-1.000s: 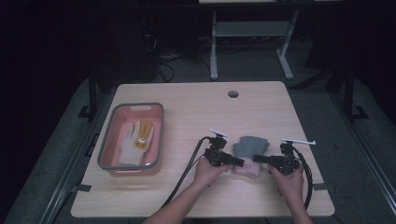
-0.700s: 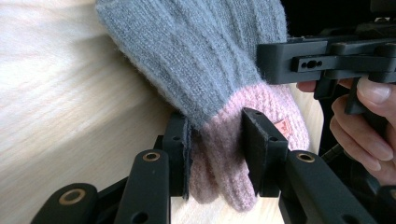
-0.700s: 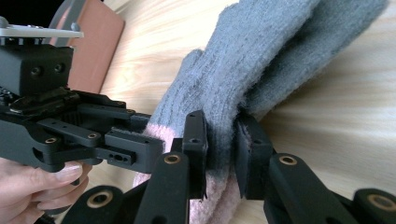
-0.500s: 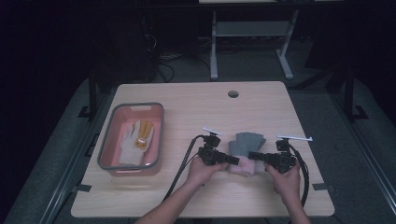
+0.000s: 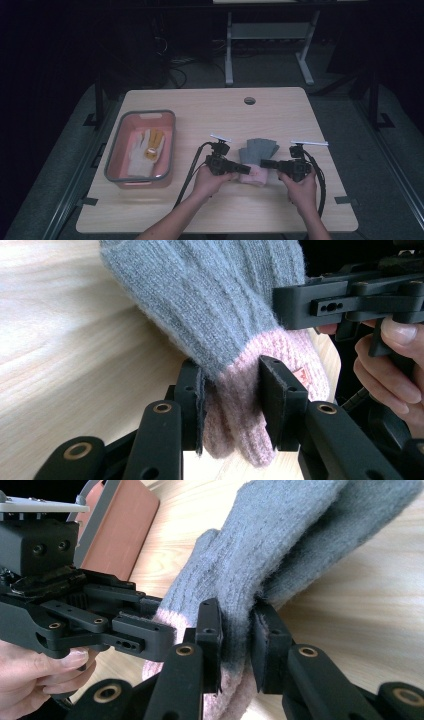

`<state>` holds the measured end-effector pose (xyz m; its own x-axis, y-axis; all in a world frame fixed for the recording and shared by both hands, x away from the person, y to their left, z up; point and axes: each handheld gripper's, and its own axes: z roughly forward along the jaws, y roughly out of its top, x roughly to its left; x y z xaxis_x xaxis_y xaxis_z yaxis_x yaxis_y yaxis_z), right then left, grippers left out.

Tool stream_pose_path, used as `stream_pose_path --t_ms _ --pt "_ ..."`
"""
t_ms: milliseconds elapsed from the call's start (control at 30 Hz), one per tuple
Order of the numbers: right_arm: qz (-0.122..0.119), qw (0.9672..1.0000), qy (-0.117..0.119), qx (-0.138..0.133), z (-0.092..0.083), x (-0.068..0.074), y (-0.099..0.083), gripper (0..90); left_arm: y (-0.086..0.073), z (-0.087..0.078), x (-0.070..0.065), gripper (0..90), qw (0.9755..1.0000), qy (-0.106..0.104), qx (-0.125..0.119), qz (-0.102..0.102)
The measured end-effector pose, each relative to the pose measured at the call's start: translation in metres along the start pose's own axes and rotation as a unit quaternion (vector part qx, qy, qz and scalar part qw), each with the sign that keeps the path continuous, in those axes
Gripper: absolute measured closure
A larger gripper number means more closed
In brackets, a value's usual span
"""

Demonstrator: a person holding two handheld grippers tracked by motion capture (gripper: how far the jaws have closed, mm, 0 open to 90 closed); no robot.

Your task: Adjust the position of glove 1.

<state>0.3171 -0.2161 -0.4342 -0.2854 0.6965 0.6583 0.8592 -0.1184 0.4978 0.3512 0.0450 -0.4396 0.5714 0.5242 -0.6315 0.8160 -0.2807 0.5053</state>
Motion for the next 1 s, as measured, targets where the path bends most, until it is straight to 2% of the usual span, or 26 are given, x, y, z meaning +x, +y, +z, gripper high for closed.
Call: stream_pose_path --t_ms 633,1000 --pt "-0.025 0.9995 0.014 0.013 0.009 0.032 0.022 76.2 0.004 -0.036 0.001 64.7 0.9997 0.008 -0.023 0.005" --pt "-0.032 0.9989 0.021 0.025 0.019 0.044 0.031 76.3 0.004 -0.054 0.006 64.8 0.9994 0.013 -0.031 0.003"
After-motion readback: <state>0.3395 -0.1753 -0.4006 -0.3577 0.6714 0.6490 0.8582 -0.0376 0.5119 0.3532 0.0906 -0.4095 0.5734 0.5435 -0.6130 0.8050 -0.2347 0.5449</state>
